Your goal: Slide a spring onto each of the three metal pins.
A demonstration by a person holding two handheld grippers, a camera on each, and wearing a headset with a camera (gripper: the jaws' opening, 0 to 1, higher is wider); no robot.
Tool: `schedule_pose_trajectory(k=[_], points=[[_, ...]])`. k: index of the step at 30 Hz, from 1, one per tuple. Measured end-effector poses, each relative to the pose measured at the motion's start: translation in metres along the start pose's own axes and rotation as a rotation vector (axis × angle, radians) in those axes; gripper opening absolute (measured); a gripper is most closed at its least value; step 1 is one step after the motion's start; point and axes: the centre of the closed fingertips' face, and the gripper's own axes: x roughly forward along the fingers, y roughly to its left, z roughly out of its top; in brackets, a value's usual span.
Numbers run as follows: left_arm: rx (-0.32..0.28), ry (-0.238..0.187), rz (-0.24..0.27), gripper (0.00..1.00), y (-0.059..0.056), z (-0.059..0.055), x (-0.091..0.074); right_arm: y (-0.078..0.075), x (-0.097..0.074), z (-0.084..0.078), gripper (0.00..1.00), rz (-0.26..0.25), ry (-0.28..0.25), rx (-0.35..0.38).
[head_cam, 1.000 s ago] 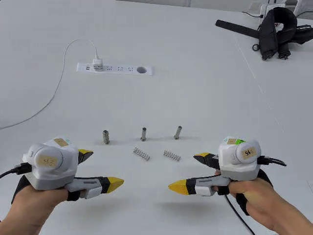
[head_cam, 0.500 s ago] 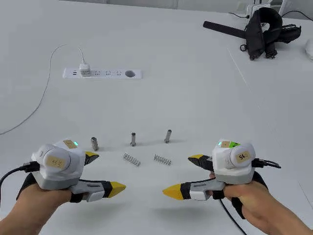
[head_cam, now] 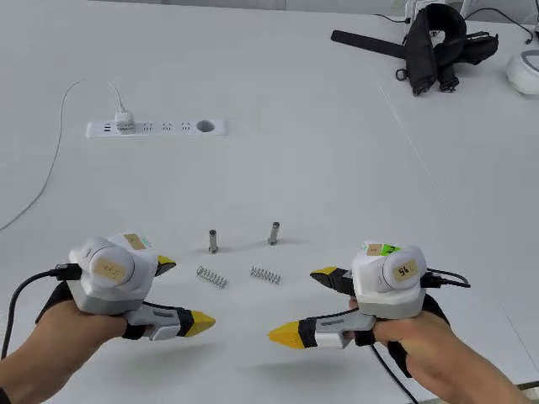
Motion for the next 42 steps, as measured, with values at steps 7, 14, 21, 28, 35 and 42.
schedule_pose_trajectory(k=[7,14,21,28,35,42], points=[[0.064,0.041,-0.029,0.70,0.002,0.001,0.011,0.000,-0.003,-0.004,0.83,-0.003,-0.006,0.016],[0.134,0.085,-0.069,0.69,0.002,0.001,0.025,-0.003,-0.006,-0.002,0.82,-0.007,-0.018,0.029],[0.180,0.125,-0.106,0.69,-0.001,-0.003,0.039,-0.002,-0.006,-0.003,0.82,-0.006,-0.014,0.033],[0.207,0.164,-0.137,0.69,-0.001,-0.011,0.050,0.001,-0.006,-0.005,0.82,0.001,-0.009,0.037],[0.194,0.180,-0.136,0.64,0.000,-0.015,0.049,0.000,-0.007,-0.007,0.82,-0.001,-0.012,0.047],[0.194,0.187,-0.117,0.50,0.007,-0.022,0.045,0.000,-0.006,-0.009,0.82,0.001,-0.012,0.053]])
